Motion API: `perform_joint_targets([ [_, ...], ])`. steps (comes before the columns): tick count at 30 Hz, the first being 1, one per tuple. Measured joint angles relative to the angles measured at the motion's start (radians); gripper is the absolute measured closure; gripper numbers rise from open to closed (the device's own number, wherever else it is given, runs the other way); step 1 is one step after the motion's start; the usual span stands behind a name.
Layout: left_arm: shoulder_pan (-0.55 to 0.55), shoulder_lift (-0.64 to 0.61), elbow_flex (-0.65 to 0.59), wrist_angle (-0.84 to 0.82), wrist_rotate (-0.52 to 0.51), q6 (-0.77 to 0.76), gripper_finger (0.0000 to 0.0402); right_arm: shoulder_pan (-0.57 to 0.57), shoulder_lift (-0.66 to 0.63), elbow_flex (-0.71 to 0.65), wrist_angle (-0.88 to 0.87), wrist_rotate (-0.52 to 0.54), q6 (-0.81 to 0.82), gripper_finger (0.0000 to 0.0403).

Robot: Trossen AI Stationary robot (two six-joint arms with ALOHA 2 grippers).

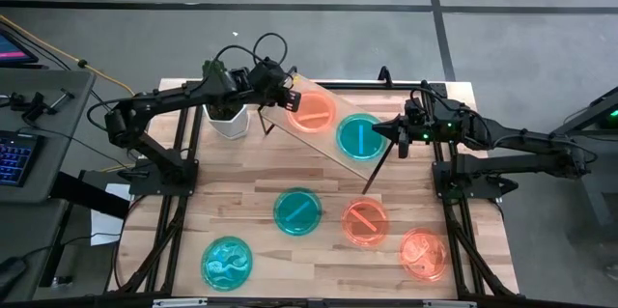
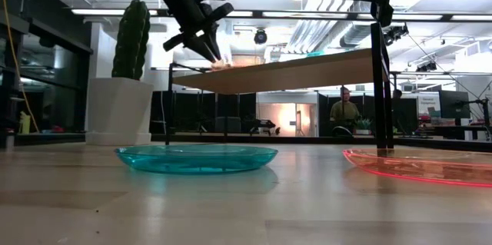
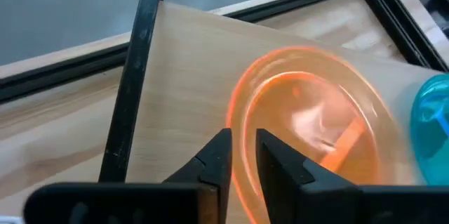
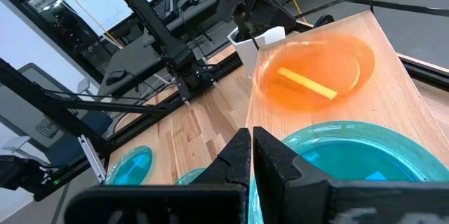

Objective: Place and stack plates onto a shelf
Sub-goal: Move the bottom blue plate to the left side of the top blue plate

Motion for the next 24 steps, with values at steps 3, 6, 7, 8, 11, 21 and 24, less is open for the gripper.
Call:
perform_joint_targets([
  [3,0.004,-0.002,0.001,-0.003,0.005,0.028,0.0323,0.0,0.0,0.0,0.0,0.0,0.0,0.0402],
  [6,0.012,-0.012,0.015,-0.002,0.038,0.047,0.0304,0.0,0.0,0.0,0.0,0.0,0.0,0.0402],
  [7,0.014,-0.018,0.022,-0.001,0.055,0.058,0.0299,0.0,0.0,0.0,0.003,0.0,0.0,0.0402],
  [8,0.017,-0.025,0.029,-0.002,0.072,0.074,0.0294,0.0,0.0,0.0,0.009,0.0,0.0,0.0402],
  [11,0.015,-0.055,0.041,0.012,0.146,0.14,0.0283,0.0,0.0,0.0,0.042,0.0,0.0,0.0402],
  [21,-0.201,-0.275,-0.079,0.197,0.29,0.365,0.0293,0.0,0.0,0.0,0.107,0.002,-0.004,0.0402],
  [24,-0.298,-0.359,-0.177,0.267,0.28,0.307,0.0293,0.0,0.0,0.0,0.108,0.002,0.0,0.0402],
])
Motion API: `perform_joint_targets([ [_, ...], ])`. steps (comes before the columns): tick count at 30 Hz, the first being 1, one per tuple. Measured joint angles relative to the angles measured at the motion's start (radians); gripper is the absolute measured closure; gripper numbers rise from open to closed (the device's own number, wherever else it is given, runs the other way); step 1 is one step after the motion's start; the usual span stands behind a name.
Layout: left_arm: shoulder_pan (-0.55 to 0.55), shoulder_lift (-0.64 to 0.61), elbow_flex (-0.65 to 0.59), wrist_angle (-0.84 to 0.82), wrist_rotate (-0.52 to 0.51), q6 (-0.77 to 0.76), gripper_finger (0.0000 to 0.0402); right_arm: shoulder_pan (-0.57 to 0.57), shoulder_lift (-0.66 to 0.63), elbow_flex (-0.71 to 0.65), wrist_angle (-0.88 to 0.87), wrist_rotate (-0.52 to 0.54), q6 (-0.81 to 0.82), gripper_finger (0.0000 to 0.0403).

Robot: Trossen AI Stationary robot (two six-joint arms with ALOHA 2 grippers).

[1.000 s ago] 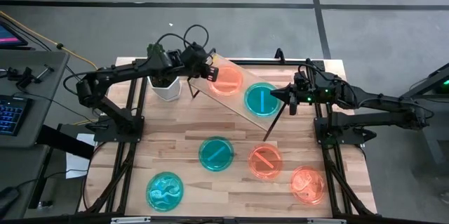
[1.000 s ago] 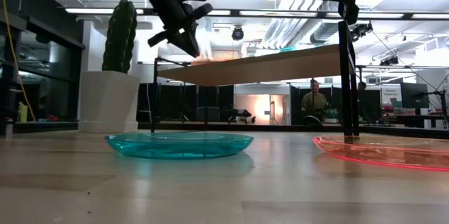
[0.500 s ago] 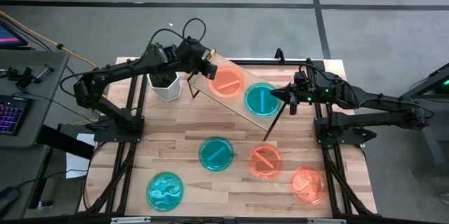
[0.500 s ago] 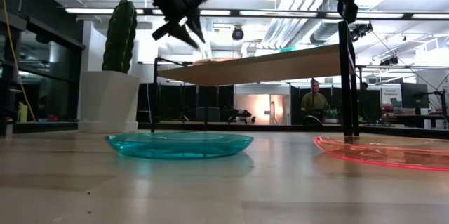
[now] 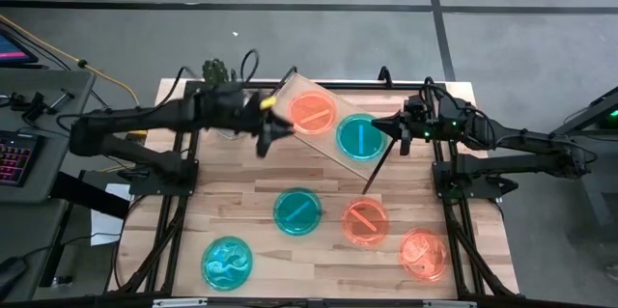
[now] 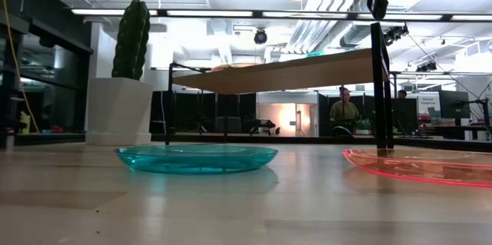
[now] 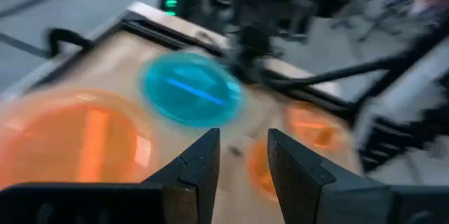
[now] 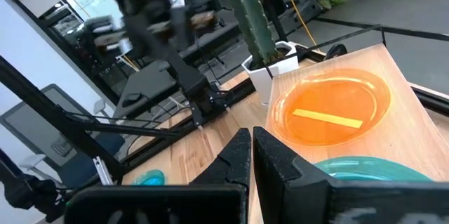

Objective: Place and stack plates onto a shelf
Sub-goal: Move the bottom blue plate to the left side of the top blue plate

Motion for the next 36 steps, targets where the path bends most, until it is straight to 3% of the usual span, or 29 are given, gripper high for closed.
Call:
perform_joint_targets([
  [6,-0.208,-0.129,-0.153,-0.01,-0.03,-0.127,0.0294,0.0,0.0,0.0,0.0,-0.003,0.0,0.0402],
  [12,-0.448,-0.128,-0.199,-0.243,-0.036,-0.239,0.0296,0.0,0.0,0.0,0.0,-0.003,0.0,0.0402],
  [15,-0.574,-0.081,-0.2,-0.336,-0.036,-0.281,0.0296,0.0,0.0,0.0,0.0,-0.003,0.001,0.0402],
  [19,-0.732,0.01,-0.2,-0.33,-0.037,-0.328,0.0307,0.0,0.0,0.0,0.0,-0.003,0.001,0.0402],
  [24,-0.879,0.165,-0.2,-0.289,-0.037,-0.416,0.0361,0.0,0.0,0.0,-0.005,-0.003,0.001,0.0402],
  [27,-0.937,0.252,-0.2,-0.239,-0.037,-0.471,0.0395,0.0,0.0,0.0,-0.01,-0.005,0.001,0.0402],
  [36,-1.011,0.474,-0.199,-0.188,-0.016,-0.591,0.0401,0.0,0.0,0.0,-0.02,-0.021,-0.005,0.0402],
])
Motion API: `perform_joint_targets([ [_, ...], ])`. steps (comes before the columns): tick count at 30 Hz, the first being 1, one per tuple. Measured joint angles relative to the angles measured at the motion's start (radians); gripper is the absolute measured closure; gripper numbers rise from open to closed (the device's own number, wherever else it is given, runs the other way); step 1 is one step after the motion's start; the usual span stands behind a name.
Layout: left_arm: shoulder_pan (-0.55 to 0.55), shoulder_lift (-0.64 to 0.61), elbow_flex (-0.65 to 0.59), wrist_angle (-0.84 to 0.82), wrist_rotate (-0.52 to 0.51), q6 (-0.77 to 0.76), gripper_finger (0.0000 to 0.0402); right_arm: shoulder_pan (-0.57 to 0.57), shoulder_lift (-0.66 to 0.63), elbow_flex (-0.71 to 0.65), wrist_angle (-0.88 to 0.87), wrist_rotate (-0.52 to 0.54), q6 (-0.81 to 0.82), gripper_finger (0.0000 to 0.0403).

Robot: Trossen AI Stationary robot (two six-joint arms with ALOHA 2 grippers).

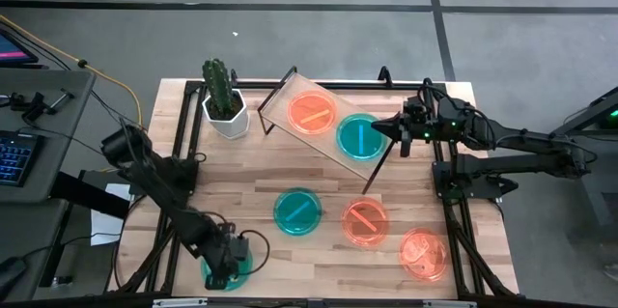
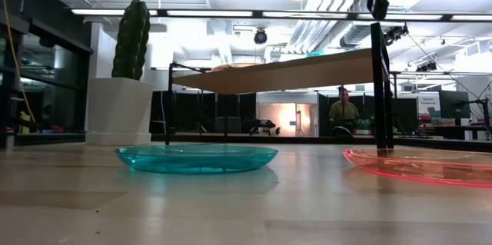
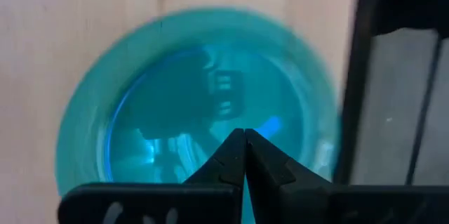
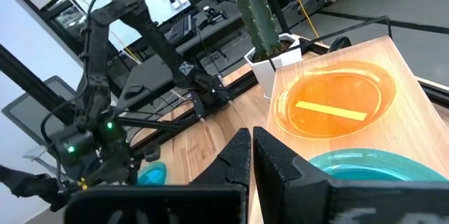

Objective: Place and stack plates onto a shelf
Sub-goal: Move the bottom blue plate to the left side of the top blue plate

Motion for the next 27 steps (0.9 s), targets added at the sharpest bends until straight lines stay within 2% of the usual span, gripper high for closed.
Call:
perform_joint_targets([
  [5,0.006,0.077,0.0,-0.001,0.006,0.008,0.0401,0.0,0.0,0.0,-0.019,0.0,-0.002,0.0402],
  [12,0.063,0.113,0.006,-0.034,0.024,0.125,0.0401,0.0,0.0,0.0,-0.027,0.0,-0.002,0.0402],
  [19,0.195,0.078,0.003,-0.181,-0.088,0.319,0.0401,0.0,0.0,0.0,-0.027,0.0,-0.002,0.0402],
  [27,0.383,0.036,-0.003,-0.225,-0.198,0.553,0.0401,0.0,0.0,0.0,-0.027,-0.002,-0.002,0.0402],
])
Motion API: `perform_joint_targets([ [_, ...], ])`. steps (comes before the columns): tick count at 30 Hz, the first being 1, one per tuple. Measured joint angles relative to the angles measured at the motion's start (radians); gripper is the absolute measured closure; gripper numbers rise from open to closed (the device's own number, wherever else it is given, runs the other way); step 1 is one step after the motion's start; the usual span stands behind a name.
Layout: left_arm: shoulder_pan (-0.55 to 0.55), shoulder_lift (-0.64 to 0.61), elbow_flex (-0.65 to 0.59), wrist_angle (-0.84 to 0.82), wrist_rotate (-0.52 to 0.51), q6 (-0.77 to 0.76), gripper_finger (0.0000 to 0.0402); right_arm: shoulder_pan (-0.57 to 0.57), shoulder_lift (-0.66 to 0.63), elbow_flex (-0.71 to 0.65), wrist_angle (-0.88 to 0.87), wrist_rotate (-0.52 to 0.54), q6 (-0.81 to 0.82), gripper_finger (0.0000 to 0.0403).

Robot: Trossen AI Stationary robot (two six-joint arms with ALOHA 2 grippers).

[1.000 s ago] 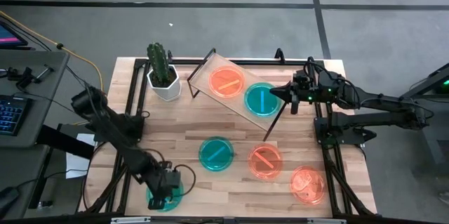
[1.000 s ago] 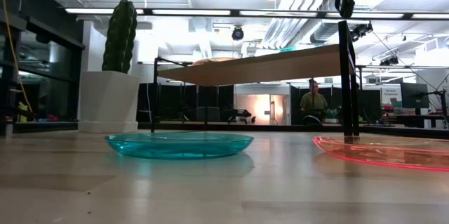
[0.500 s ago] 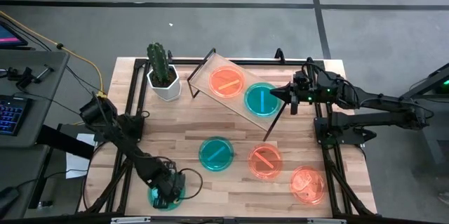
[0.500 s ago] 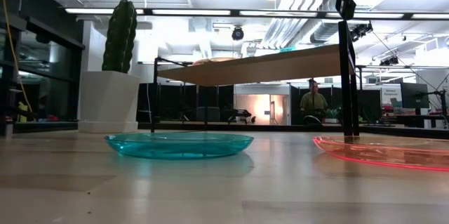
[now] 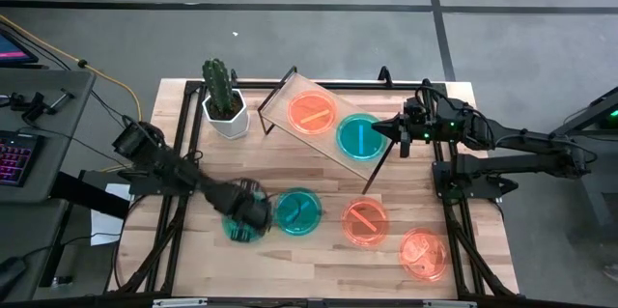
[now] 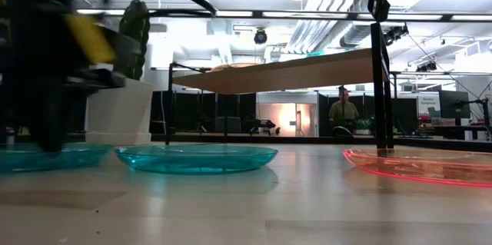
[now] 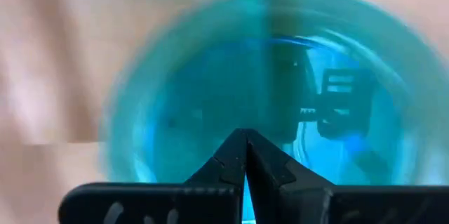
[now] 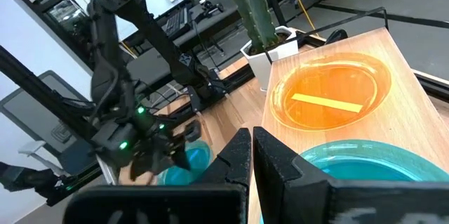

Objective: Place and stack plates onto a shelf
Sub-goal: Move the bottom blue plate to the left side of the top blue plate, then stack the left orange plate on top of the orange plate on the shelf

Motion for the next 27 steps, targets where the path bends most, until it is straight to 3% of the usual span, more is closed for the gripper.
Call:
perform_joint_targets([
  [7,0.11,-0.097,0.0,-0.057,0.017,0.053,0.0401,0.0,-0.006,0.0,0.0,-0.02,-0.005,0.0402],
  [15,0.184,-0.368,0.001,-0.077,0.012,0.001,0.0401,0.0,-0.037,0.0,0.002,-0.02,-0.023,0.0402],
  [21,0.283,-0.539,0.002,0.052,-0.108,-0.057,0.0401,0.0,-0.039,0.0,0.003,-0.02,-0.018,0.0402],
  [27,0.409,-0.603,0.002,0.269,-0.117,0.012,0.0401,0.0,-0.039,0.0,0.008,-0.02,-0.018,0.0402],
])
